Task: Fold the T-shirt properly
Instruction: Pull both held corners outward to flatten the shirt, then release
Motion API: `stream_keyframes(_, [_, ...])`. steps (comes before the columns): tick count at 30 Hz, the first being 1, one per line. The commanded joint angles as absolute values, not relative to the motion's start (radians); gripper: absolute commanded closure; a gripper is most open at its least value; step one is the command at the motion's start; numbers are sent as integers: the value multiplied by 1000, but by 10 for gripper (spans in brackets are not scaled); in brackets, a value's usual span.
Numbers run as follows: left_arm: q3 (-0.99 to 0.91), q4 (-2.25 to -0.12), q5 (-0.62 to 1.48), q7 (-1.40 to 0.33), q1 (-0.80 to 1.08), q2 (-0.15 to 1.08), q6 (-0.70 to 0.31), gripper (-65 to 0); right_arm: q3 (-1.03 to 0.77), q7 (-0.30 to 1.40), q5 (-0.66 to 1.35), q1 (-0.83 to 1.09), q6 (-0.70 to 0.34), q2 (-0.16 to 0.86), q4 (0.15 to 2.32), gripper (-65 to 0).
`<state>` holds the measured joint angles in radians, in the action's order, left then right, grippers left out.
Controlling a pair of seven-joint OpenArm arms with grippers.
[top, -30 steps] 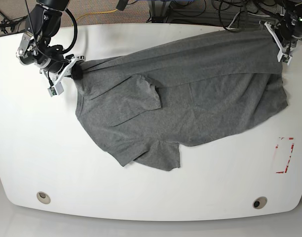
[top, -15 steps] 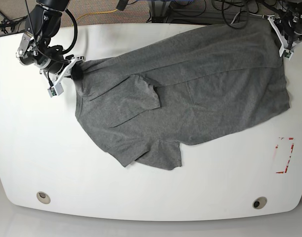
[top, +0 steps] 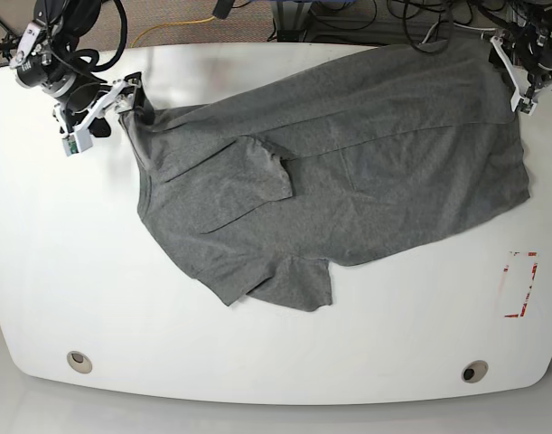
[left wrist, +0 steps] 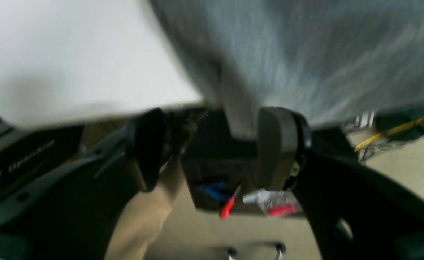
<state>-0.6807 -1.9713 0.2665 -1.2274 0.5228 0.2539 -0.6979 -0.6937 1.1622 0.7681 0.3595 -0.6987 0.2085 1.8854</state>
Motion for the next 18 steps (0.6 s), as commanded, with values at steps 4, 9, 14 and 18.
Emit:
stream_keyframes(4, [-670, -1991, 265, -1218, 499, 245, -698, -378, -733, 1147, 825, 386, -698, 236, 1925, -493])
stream_keyframes(9, [-668, -1989, 260, -1218, 499, 186, -698, -378, -664, 1147, 889, 384, -698, 234, 1934, -396])
stream_keyframes(14, [-668, -1965, 242, -1213, 498, 148, -698, -378, -588, 1142, 763, 323, -698, 223, 1926, -369])
stream_keyframes(18, [-670, -1928, 197, -1184, 475, 145, -698, -378, -564, 1139, 576, 285, -647, 173, 1923, -371])
